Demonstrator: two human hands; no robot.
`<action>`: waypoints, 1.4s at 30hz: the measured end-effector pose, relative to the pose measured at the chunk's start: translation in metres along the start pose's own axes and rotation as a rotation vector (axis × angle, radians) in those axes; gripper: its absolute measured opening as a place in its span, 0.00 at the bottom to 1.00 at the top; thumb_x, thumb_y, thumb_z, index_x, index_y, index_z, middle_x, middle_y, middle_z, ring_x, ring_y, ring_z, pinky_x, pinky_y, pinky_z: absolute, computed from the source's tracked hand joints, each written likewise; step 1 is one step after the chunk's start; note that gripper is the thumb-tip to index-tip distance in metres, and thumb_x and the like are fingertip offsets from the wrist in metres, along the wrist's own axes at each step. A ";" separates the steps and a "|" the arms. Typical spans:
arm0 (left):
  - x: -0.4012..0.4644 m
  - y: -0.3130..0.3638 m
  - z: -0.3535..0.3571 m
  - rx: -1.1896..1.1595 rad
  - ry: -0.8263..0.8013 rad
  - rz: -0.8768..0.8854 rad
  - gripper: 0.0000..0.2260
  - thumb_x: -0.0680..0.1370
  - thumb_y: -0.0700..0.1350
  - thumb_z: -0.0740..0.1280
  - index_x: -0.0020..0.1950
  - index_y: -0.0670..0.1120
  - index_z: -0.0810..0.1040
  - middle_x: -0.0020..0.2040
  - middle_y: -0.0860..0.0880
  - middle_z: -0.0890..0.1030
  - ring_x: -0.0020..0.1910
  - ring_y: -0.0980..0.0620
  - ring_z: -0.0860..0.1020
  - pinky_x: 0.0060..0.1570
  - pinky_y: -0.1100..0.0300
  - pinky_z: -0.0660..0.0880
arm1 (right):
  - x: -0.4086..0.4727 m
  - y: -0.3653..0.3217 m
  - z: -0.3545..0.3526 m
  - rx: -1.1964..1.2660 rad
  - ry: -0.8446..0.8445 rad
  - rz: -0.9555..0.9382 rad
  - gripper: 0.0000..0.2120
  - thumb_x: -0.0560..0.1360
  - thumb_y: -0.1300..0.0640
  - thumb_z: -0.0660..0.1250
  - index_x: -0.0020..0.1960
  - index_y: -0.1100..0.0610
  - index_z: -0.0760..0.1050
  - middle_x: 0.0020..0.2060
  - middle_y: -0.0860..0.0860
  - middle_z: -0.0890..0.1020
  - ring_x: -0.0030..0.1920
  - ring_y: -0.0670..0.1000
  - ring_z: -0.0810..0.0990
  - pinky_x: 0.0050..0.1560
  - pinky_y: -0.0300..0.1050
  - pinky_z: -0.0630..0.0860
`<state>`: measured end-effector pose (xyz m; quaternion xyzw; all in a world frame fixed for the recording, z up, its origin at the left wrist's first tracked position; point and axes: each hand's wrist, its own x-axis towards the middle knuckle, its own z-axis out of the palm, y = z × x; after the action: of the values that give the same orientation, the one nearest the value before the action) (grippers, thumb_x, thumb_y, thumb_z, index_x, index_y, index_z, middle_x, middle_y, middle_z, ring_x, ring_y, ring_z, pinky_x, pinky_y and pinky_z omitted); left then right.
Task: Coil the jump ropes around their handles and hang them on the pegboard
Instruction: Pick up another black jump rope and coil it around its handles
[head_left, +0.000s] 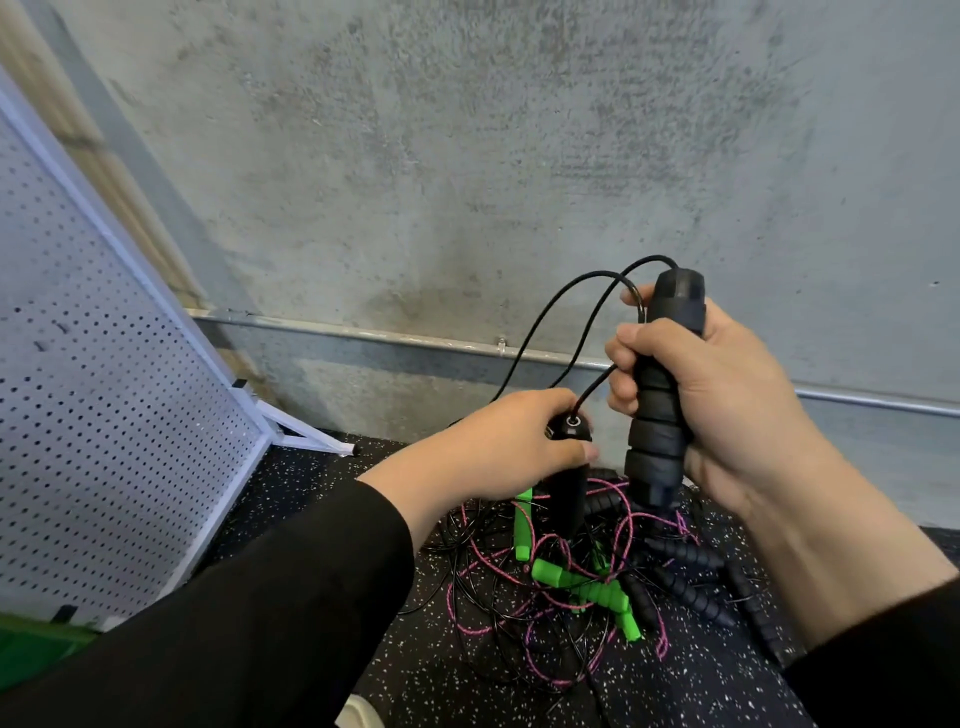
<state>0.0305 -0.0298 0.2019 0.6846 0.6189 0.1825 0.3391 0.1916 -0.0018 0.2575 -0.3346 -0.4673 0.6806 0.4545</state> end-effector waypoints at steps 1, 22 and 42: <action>-0.001 0.001 -0.001 -0.004 0.016 0.004 0.11 0.79 0.54 0.70 0.57 0.50 0.78 0.50 0.51 0.82 0.49 0.52 0.80 0.54 0.52 0.76 | 0.000 -0.001 -0.001 -0.023 0.018 0.001 0.10 0.79 0.67 0.63 0.59 0.58 0.73 0.34 0.55 0.77 0.29 0.51 0.74 0.28 0.41 0.73; -0.011 -0.003 -0.006 -1.072 0.237 -0.153 0.11 0.79 0.48 0.72 0.43 0.44 0.74 0.43 0.42 0.78 0.35 0.49 0.78 0.38 0.55 0.79 | -0.013 0.014 -0.008 -0.718 -0.088 0.187 0.09 0.78 0.52 0.71 0.57 0.48 0.83 0.46 0.51 0.88 0.46 0.51 0.86 0.47 0.47 0.80; -0.009 -0.001 -0.015 -1.437 0.247 -0.244 0.24 0.77 0.54 0.70 0.61 0.36 0.80 0.57 0.41 0.84 0.43 0.45 0.77 0.27 0.62 0.68 | -0.027 0.024 0.020 -0.064 -0.190 0.535 0.28 0.77 0.38 0.58 0.55 0.59 0.85 0.52 0.65 0.85 0.49 0.65 0.85 0.52 0.58 0.81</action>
<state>0.0175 -0.0352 0.2134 0.1945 0.4522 0.5796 0.6494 0.1771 -0.0373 0.2424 -0.3950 -0.4239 0.7896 0.2020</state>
